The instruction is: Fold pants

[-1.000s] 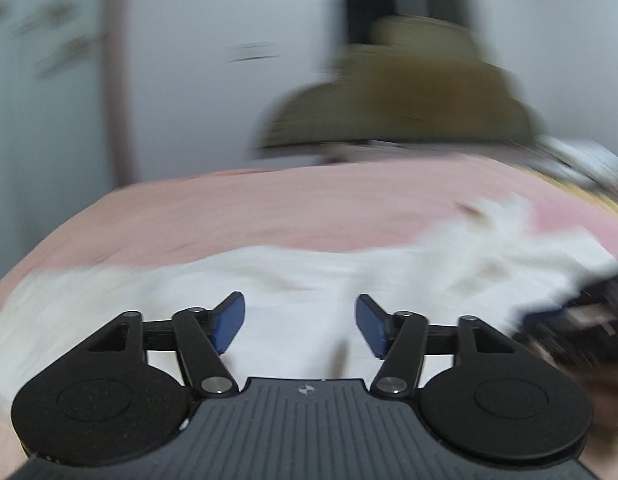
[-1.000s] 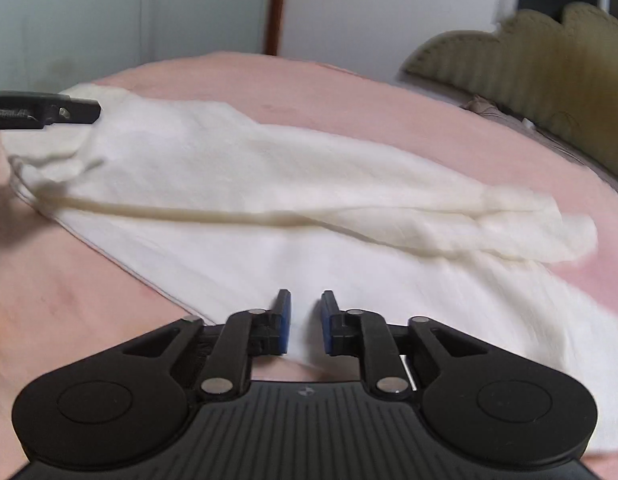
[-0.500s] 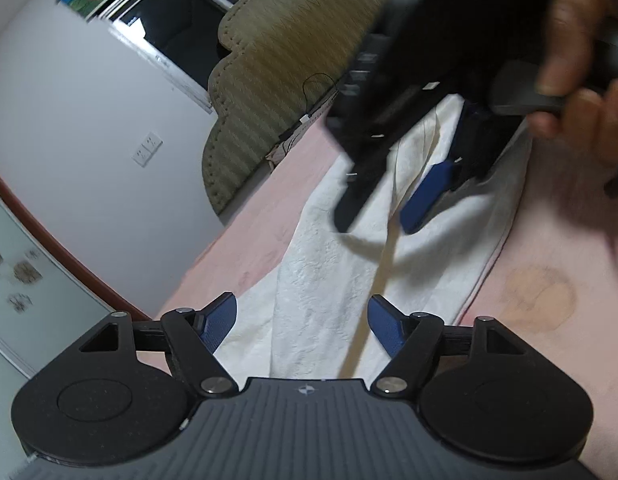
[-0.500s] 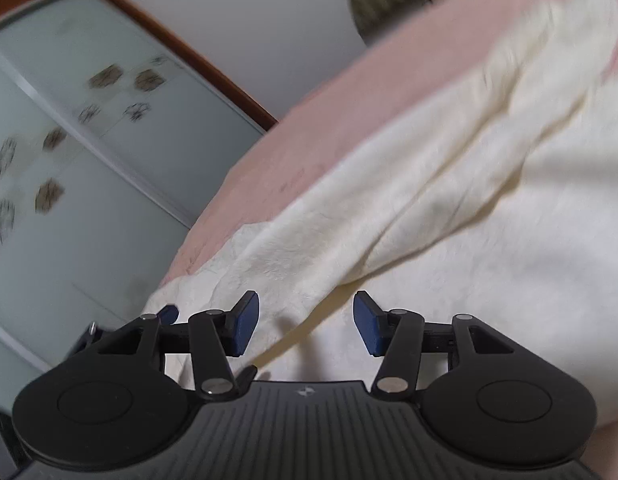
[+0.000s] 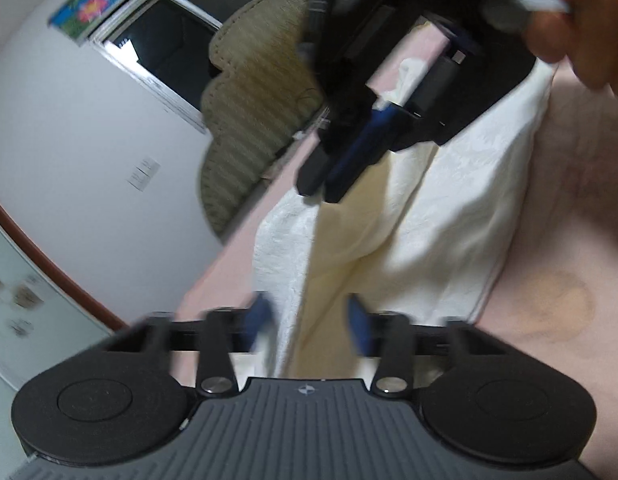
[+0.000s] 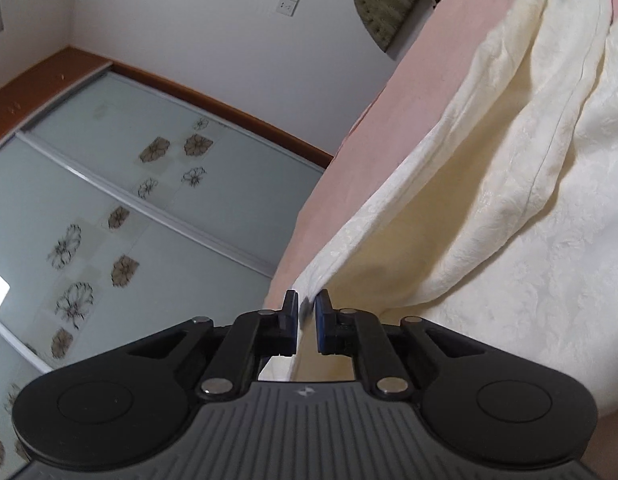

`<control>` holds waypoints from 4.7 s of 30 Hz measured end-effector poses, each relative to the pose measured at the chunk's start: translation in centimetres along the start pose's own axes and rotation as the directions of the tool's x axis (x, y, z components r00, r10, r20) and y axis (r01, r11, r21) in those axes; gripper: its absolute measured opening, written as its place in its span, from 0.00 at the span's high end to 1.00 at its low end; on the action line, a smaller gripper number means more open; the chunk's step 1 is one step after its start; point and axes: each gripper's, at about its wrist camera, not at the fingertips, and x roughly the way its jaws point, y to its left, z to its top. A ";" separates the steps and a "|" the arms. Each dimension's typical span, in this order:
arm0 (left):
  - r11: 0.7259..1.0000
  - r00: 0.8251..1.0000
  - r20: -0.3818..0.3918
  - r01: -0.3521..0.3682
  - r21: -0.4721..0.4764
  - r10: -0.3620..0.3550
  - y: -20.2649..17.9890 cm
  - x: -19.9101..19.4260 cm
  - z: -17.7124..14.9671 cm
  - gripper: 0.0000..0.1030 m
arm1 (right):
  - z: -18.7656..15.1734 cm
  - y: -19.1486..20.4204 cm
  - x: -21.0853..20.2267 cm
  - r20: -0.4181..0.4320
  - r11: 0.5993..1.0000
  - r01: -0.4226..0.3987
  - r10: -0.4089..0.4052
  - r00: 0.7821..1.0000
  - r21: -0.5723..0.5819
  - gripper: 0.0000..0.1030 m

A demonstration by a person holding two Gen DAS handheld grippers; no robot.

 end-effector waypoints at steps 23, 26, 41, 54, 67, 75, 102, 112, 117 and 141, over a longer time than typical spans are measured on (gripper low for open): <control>0.716 0.866 0.102 0.466 -0.519 -0.489 7.1 2.6 -3.9 0.87 | 14.6 -0.6 6.2 0.315 0.490 0.761 -0.708 0.632 -0.425 0.43; 0.699 0.857 0.111 0.479 -0.531 -0.503 7.4 3.0 -4.2 0.87 | 16.5 -2.5 9.8 0.298 0.411 0.801 -0.774 0.559 -0.436 0.44; 0.626 0.833 0.163 0.512 -0.588 -0.528 8.7 3.1 -5.4 0.84 | 17.2 -3.9 -2.5 0.427 0.678 0.729 -0.634 0.645 -0.095 0.94; 0.682 0.845 0.107 0.491 -0.542 -0.523 7.9 3.0 -4.8 0.81 | 8.0 -10.8 -16.7 0.343 0.807 0.507 -0.588 0.732 0.301 0.90; 0.810 0.906 0.041 0.395 -0.433 -0.420 6.3 3.0 -2.9 0.50 | 10.8 -11.1 -12.3 0.426 0.843 0.466 -0.537 0.728 0.268 0.47; 0.897 0.928 0.072 0.372 -0.238 -0.366 3.9 1.5 -0.8 0.41 | 10.8 -6.8 -14.9 0.530 0.927 0.321 -0.374 0.761 0.193 0.95; 0.895 0.931 0.092 0.365 -0.258 -0.354 3.7 1.6 1.3 0.82 | 9.4 -6.1 -19.9 0.548 0.905 0.389 -0.416 0.726 0.172 0.94; 0.867 0.899 0.066 0.434 -0.243 -0.432 2.8 2.2 0.7 0.68 | 4.3 -9.3 -22.0 0.448 0.801 0.513 -0.598 0.665 0.308 0.92; 0.775 0.847 0.142 0.528 -0.347 -0.513 5.5 1.0 0.2 0.38 | 3.3 -4.0 -21.8 0.586 0.640 0.704 -0.711 0.389 0.309 0.87; 0.773 0.916 -0.101 0.263 -0.578 -0.388 13.7 7.9 -2.6 0.35 | 4.5 3.0 10.1 0.053 0.597 0.458 -0.570 0.820 -0.659 0.83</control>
